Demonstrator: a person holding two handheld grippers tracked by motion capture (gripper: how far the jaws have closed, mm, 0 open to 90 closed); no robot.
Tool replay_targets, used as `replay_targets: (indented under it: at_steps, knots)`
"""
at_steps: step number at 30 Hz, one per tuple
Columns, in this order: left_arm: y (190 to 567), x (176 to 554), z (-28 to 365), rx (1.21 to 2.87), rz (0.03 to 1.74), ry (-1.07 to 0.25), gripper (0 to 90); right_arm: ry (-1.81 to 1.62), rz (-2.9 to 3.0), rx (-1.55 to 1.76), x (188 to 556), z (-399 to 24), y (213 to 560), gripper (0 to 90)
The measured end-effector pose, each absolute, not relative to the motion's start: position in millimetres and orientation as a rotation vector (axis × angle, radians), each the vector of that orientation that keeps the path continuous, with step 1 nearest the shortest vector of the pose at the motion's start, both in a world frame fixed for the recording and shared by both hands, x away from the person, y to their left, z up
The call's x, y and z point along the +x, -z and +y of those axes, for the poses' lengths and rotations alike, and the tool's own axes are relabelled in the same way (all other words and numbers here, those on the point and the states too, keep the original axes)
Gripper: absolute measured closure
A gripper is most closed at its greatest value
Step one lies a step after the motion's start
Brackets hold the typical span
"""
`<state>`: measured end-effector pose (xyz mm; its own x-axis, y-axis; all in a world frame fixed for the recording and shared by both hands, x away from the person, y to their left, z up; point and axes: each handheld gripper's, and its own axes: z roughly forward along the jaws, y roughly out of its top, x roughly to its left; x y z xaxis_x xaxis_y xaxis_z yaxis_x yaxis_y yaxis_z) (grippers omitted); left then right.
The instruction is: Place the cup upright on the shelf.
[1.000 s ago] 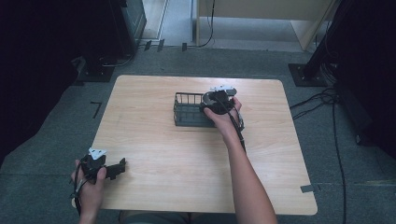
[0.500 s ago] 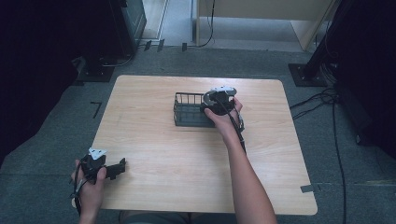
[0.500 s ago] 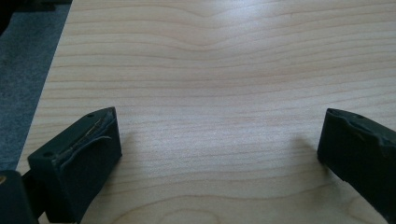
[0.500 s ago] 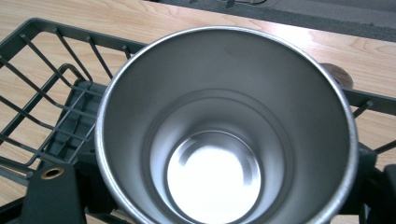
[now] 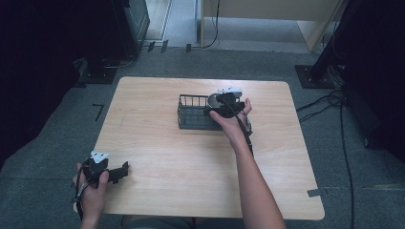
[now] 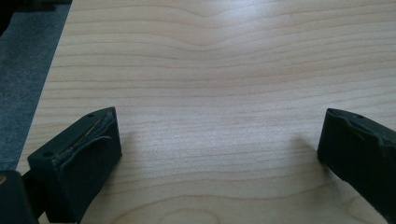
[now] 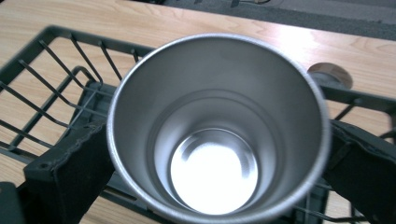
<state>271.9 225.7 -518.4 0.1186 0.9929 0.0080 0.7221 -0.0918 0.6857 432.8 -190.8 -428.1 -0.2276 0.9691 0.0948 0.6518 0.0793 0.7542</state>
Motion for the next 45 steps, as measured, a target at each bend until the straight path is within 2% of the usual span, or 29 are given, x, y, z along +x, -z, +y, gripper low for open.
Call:
replay_targets:
  at_steps: [18,45]
  knots:
    - [518.5,271.9,225.7,1.873,1.657,-0.667,0.0,-1.026,1.887,1.550,391.0,-218.3,405.5,0.0]
    - [518.5,272.0,225.7,1.873,1.655,-0.668,0.0,-0.980,1.811,1.619,317.2,-296.3,436.0,0.0]
